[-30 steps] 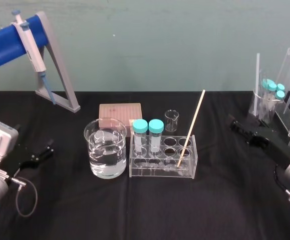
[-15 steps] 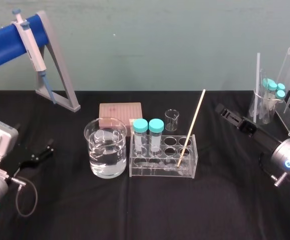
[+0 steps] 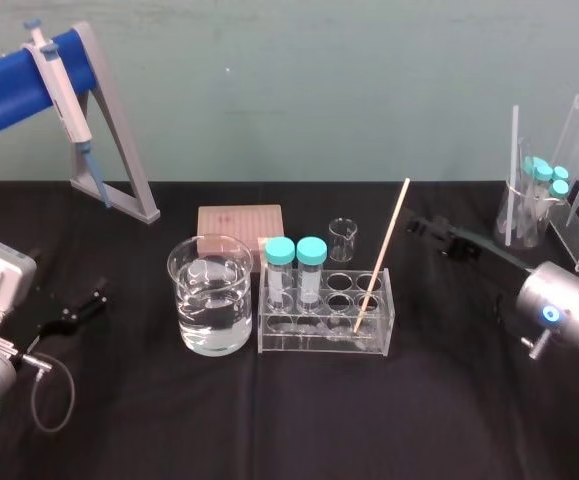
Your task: Hold the thermometer with one hand and immerse one end into the beaker, then reinsert it into the test tube rack.
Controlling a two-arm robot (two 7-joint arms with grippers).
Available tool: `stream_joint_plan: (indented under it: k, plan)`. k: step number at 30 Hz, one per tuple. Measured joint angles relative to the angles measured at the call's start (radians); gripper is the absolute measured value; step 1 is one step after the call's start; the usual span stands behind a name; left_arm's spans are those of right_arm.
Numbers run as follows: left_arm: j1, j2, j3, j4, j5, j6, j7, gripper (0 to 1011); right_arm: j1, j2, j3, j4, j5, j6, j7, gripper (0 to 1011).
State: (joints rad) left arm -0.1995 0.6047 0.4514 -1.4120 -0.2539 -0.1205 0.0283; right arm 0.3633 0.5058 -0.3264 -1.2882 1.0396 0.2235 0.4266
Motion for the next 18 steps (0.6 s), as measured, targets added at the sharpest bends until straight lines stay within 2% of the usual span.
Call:
stream_joint_plan:
  k: [3,6,10,18]
  plan:
    - [0.000,0.000,0.000,0.000,0.000,0.000,0.000,1004,0.049,0.010,-0.047,0.024,-0.033,0.025,-0.003,1002]
    - [0.000,0.000,0.000,0.000,0.000,0.000,0.000,1004,0.080,0.013,-0.070,0.042,-0.050,0.037,-0.004,1002]
    - [0.000,0.000,0.000,0.000,0.000,0.000,0.000,1004,0.108,0.011,-0.087,0.064,-0.060,0.043,-0.002,1002]
    - [0.000,0.000,0.000,0.000,0.000,0.000,0.000,1004,0.162,-0.025,-0.109,0.141,-0.054,0.064,0.011,1002]
